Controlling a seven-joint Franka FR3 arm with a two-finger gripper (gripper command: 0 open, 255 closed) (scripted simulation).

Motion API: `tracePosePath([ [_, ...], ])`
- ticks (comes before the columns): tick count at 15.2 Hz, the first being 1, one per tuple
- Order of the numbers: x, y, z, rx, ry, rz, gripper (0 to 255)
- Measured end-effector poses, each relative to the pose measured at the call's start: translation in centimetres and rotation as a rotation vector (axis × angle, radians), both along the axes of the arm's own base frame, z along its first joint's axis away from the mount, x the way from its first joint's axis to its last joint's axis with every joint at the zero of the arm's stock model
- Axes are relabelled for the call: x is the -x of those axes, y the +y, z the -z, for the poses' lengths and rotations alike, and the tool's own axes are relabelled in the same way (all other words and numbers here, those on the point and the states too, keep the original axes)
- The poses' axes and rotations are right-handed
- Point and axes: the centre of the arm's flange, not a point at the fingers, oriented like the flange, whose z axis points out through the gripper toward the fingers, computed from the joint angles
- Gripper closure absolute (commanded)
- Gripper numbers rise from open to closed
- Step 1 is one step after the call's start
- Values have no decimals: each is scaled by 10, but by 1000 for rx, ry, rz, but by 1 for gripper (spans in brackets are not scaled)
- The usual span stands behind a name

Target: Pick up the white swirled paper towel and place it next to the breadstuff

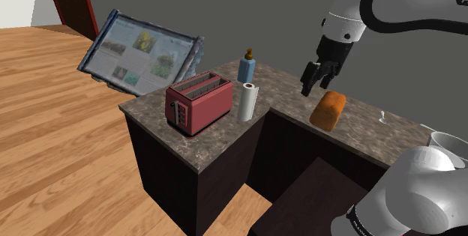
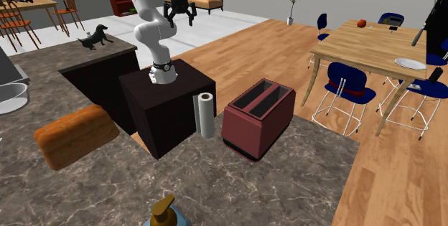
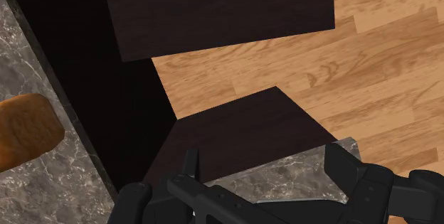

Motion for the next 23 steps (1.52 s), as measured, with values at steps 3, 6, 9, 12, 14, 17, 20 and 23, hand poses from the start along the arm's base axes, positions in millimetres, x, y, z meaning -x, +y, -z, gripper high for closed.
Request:
tracePosePath([
  [3, -11, -1, 8, 0, 0, 3, 0],
  [6, -45, -10, 21, 1, -1, 10, 0],
  [9, -78, -20, 38, 2, -3, 17, 0],
  [12, -114, -32, 55, 3, -5, 24, 0],
  [14, -136, -40, 66, 4, -6, 30, 0],
  [17, -170, -47, 84, 5, -7, 37, 0],
  [20, -205, -58, 100, 6, -10, 44, 0],
  [23, -238, -71, 117, 7, -11, 52, 0],
])
